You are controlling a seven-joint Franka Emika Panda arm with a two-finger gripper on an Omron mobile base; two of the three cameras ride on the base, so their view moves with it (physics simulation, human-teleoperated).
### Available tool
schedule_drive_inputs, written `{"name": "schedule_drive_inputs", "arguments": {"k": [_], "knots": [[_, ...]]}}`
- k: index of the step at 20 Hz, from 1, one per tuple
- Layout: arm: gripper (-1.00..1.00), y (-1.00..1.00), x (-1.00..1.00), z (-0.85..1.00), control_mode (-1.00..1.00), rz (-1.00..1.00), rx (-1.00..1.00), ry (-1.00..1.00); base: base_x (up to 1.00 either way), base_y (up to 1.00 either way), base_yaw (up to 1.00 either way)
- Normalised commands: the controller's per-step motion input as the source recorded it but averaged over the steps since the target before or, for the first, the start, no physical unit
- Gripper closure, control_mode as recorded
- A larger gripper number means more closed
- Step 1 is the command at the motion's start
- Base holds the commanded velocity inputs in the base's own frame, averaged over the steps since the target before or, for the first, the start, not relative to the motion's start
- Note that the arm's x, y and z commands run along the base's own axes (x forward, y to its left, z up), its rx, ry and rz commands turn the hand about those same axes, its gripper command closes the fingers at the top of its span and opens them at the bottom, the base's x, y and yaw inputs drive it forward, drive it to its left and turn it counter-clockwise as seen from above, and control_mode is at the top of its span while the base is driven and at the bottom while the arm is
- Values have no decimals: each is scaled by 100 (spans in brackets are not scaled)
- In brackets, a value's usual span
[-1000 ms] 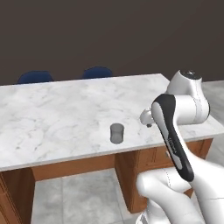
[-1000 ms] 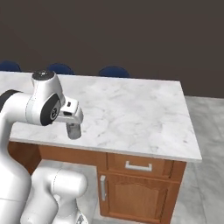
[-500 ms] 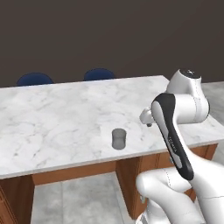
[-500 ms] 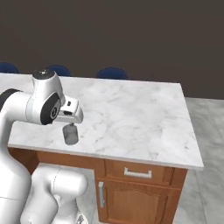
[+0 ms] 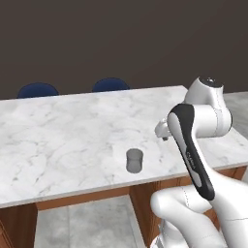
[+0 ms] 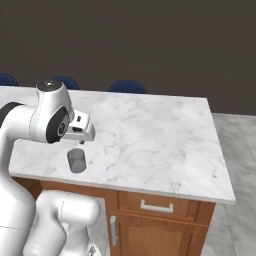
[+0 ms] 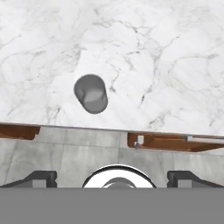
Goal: Pick the jar and glass cup and place them in the sink. Then turn on the water.
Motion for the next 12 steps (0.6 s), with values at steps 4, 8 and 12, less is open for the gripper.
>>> {"name": "schedule_drive_inputs", "arguments": {"k": [4, 8, 12], "knots": [[-100, 0, 0, 0, 100, 0, 0, 0, 41, 0, 0], [-100, 0, 0, 0, 100, 0, 0, 0, 26, 0, 0], [-100, 0, 0, 0, 100, 0, 0, 0, 1, 0, 0]]}}
